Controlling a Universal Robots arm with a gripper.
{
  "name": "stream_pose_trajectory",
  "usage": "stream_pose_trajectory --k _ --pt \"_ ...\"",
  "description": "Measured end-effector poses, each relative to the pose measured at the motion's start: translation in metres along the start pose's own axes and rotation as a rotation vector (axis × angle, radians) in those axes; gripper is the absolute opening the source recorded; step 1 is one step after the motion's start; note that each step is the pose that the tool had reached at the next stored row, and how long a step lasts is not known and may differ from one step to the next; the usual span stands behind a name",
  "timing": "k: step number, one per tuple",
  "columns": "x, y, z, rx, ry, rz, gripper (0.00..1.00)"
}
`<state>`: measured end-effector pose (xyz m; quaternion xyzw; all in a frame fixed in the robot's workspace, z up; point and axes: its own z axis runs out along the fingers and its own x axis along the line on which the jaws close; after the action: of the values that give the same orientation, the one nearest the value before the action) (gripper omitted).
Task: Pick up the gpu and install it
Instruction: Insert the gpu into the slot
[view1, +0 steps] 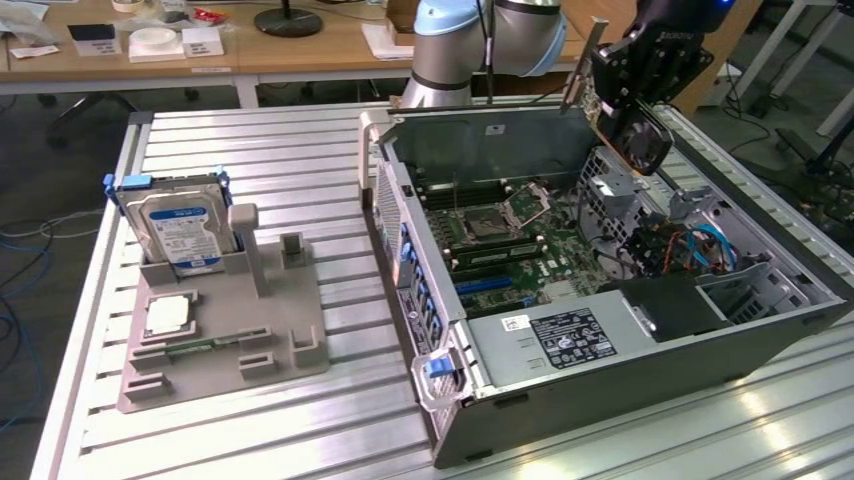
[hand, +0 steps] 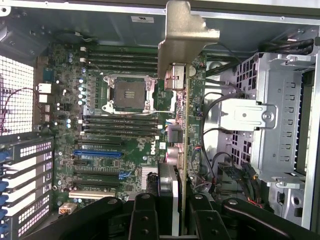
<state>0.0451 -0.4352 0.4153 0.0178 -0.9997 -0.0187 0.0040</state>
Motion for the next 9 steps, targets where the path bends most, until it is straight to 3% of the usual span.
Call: stream_pose_trajectory --k 7,9 --pt "0.0 0.0 0.0 0.0 0.0001 -0.003 0.28" --pt "0.0 0.0 0.0 0.0001 0.0012 -0.033 0.28"
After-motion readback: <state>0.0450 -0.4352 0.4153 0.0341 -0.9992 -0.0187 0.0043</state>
